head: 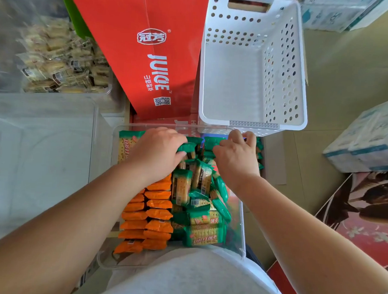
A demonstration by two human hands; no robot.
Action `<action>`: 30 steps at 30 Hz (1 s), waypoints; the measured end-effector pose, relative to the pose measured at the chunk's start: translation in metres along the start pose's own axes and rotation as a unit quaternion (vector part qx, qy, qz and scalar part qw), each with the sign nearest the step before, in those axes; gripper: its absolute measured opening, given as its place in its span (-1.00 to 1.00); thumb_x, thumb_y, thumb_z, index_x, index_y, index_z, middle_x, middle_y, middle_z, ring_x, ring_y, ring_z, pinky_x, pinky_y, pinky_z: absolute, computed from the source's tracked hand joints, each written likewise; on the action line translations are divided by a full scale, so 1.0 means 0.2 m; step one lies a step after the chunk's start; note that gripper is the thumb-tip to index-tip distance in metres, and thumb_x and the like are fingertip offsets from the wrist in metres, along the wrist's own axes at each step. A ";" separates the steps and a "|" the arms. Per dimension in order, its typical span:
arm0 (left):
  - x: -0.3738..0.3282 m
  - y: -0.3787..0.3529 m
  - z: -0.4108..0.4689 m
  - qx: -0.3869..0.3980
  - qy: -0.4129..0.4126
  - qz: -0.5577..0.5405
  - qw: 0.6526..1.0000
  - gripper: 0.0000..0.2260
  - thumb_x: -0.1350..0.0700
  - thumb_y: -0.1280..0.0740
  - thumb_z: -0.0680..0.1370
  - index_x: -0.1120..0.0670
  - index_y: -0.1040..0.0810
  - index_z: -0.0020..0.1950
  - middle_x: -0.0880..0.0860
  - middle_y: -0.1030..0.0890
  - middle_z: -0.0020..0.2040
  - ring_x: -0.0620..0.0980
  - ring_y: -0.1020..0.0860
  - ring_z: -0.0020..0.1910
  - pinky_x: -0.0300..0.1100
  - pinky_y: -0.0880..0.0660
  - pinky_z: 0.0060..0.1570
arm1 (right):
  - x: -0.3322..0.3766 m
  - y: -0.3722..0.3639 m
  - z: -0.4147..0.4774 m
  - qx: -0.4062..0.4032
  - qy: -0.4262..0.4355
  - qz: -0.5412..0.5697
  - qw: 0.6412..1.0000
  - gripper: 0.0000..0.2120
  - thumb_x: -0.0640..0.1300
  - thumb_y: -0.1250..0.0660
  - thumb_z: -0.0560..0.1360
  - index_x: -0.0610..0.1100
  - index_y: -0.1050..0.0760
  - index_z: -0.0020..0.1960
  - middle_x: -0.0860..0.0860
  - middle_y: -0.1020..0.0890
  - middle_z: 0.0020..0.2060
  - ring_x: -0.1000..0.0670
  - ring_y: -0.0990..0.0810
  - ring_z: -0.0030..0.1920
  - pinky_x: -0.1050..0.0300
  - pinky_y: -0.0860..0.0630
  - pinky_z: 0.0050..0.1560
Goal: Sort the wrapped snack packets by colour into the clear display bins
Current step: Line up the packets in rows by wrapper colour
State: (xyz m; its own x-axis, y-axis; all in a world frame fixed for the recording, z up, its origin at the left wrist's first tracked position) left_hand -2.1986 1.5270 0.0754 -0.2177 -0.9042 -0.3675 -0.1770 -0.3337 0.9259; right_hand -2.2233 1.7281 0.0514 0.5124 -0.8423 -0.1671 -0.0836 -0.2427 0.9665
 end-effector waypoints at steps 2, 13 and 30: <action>-0.01 -0.05 0.05 0.000 -0.002 0.024 1.000 -0.85 0.10 -0.44 0.52 0.14 -0.67 0.03 0.09 -0.67 -0.11 0.16 -0.60 -0.09 0.06 -0.55 -0.03 | 0.01 0.00 0.00 -0.011 -0.001 0.017 1.000 -0.67 -0.30 -0.46 0.20 -0.02 -0.32 -0.36 0.09 -0.44 -0.50 -0.13 -0.45 -0.07 -0.12 -0.17 0.11; -0.05 -0.21 0.11 0.012 0.035 -0.023 0.999 -0.82 0.12 -0.36 0.58 0.18 -0.59 0.14 0.16 -0.63 0.04 0.26 -0.60 -0.08 0.13 -0.57 -0.13 | 0.04 0.00 -0.18 0.059 0.069 0.076 0.993 -0.55 0.33 -0.21 0.49 0.00 -0.62 0.06 0.06 -0.66 -0.06 -0.13 -0.42 0.31 -0.21 -0.03 0.39; -0.02 -0.19 0.20 0.112 0.101 -0.114 0.982 -0.82 0.10 -0.48 0.51 0.03 -0.57 0.08 -0.05 -0.53 -0.02 0.02 -0.48 -0.03 -0.09 -0.43 -0.07 | 0.04 0.02 -0.22 0.078 0.031 0.083 0.993 -0.55 -0.34 -0.19 0.37 0.00 -0.44 0.19 -0.05 -0.62 -0.13 -0.24 -0.32 0.42 -0.41 0.23 0.44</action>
State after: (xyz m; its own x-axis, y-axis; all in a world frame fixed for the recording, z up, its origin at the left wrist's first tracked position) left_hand -2.2303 1.5540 0.0371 0.0422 -0.8543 -0.5181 -0.4112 -0.4875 0.7703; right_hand -2.1819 1.7418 0.0617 0.5310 -0.8473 0.0093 -0.3001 -0.1778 0.9372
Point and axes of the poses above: each hand's wrist, its own z-axis towards the middle knuckle, its own y-axis out of the back of the hand, x = y × z, the point moved 1 cm from there along z, towards the middle knuckle
